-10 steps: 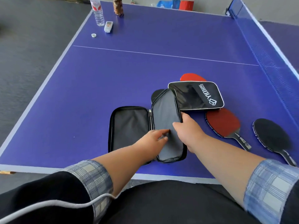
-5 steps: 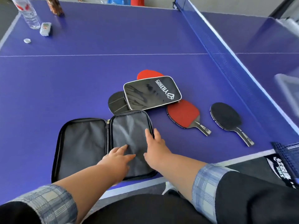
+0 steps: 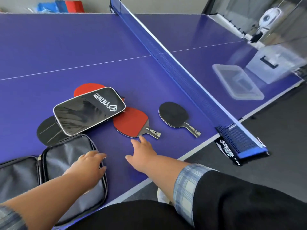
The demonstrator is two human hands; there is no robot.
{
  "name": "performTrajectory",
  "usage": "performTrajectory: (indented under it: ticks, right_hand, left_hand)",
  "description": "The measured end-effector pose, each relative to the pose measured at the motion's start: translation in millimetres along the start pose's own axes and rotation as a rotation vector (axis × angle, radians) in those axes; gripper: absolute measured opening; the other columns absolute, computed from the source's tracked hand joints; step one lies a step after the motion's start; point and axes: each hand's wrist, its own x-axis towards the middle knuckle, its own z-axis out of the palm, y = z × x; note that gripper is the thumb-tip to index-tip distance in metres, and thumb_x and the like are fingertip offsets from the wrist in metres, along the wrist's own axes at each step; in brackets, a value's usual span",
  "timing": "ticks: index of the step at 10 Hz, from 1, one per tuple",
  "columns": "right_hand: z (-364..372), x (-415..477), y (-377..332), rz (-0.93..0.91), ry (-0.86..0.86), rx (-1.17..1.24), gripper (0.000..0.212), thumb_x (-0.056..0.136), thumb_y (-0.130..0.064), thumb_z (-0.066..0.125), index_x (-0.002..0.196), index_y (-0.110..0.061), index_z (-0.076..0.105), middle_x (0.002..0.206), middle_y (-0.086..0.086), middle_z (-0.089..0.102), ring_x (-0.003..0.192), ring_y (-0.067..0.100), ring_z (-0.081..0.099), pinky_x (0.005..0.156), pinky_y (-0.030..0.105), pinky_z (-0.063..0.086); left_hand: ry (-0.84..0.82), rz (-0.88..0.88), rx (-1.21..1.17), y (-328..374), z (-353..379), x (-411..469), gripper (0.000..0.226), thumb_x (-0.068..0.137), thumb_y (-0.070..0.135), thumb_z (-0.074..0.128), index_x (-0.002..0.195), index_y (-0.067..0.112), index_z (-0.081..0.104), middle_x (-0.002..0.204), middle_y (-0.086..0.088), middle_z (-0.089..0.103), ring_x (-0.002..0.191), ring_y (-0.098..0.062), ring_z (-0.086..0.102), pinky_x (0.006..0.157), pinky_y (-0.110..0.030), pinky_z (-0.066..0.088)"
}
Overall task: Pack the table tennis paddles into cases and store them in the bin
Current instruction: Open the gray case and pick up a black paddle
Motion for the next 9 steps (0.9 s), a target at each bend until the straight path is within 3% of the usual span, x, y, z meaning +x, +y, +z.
performTrajectory:
  ticks: [2,3,4,5,6,7,8,9]
  right_hand:
    - [-54,20,100,0.077,0.092,0.036,0.077,0.096,-0.046,0.059,0.159,-0.022,0.022,0.169,0.004,0.007,0.154,0.026,0.006,0.118,0.045,0.028]
    - [-80,33,154,0.102,0.151,0.054,0.074,0.096,-0.045,0.059,0.158,-0.019,0.027,0.167,0.006,0.017,0.153,0.027,0.014,0.121,0.044,0.026]
    - [-103,47,205,0.125,0.291,0.1,0.063,0.097,-0.04,0.059,0.152,-0.017,0.04,0.158,0.006,0.038,0.145,0.027,0.033,0.116,0.044,0.034]
    - [-126,63,243,0.155,0.467,0.307,0.042,0.104,-0.03,0.046,0.144,-0.018,0.051,0.144,0.004,0.054,0.131,0.025,0.049,0.106,0.041,0.044]
    - [-151,81,272,0.172,0.502,0.54,0.04,0.108,-0.024,0.033,0.142,-0.021,0.053,0.141,-0.001,0.057,0.129,0.017,0.052,0.102,0.03,0.042]
    - [-173,104,287,0.249,0.369,0.762,0.04,0.107,-0.024,0.031,0.141,-0.024,0.053,0.141,-0.005,0.058,0.13,0.015,0.053,0.109,0.033,0.04]
    - [-183,131,296,0.41,0.212,0.957,0.043,0.104,-0.027,0.037,0.145,-0.027,0.052,0.139,-0.005,0.059,0.126,0.02,0.057,0.11,0.041,0.044]
    - [-181,146,298,0.428,0.106,0.932,0.044,0.104,-0.029,0.04,0.146,-0.027,0.05,0.142,0.005,0.058,0.13,0.028,0.056,0.111,0.047,0.044]
  left_hand:
    - [0.01,0.034,-0.079,89,-20,46,0.05,0.095,0.04,0.051,0.144,0.031,0.043,0.151,0.003,0.042,0.136,-0.023,0.042,0.112,-0.037,0.034]
    - [-0.008,0.008,-0.149,139,-26,69,0.049,0.096,0.037,0.049,0.144,0.03,0.043,0.149,0.002,0.044,0.131,-0.022,0.047,0.104,-0.037,0.042]
    - [-0.02,0.012,-0.19,186,-27,97,0.047,0.097,0.032,0.048,0.144,0.029,0.043,0.146,-0.001,0.047,0.126,-0.024,0.052,0.095,-0.035,0.047]
    - [0.001,-0.023,-0.303,224,-25,126,0.046,0.097,0.027,0.047,0.143,0.027,0.044,0.143,0.0,0.052,0.117,-0.025,0.058,0.088,-0.035,0.051]
    - [0.001,-0.118,-0.536,258,-23,154,0.047,0.097,0.026,0.045,0.144,0.027,0.042,0.137,0.009,0.053,0.097,-0.023,0.066,0.071,-0.034,0.056]
    - [-0.004,-0.305,-0.866,285,-23,180,0.048,0.095,0.026,0.047,0.143,0.028,0.043,0.127,0.005,0.06,0.088,-0.023,0.067,0.067,-0.034,0.056]
    - [0.019,-0.416,-1.055,302,-18,202,0.053,0.093,0.019,0.052,0.146,0.019,0.042,0.134,-0.012,0.059,0.104,-0.031,0.065,0.089,-0.048,0.057]
    - [0.041,-0.511,-1.134,308,-14,212,0.046,0.094,0.013,0.051,0.14,0.01,0.049,0.127,-0.019,0.061,0.094,-0.028,0.061,0.092,-0.052,0.055]
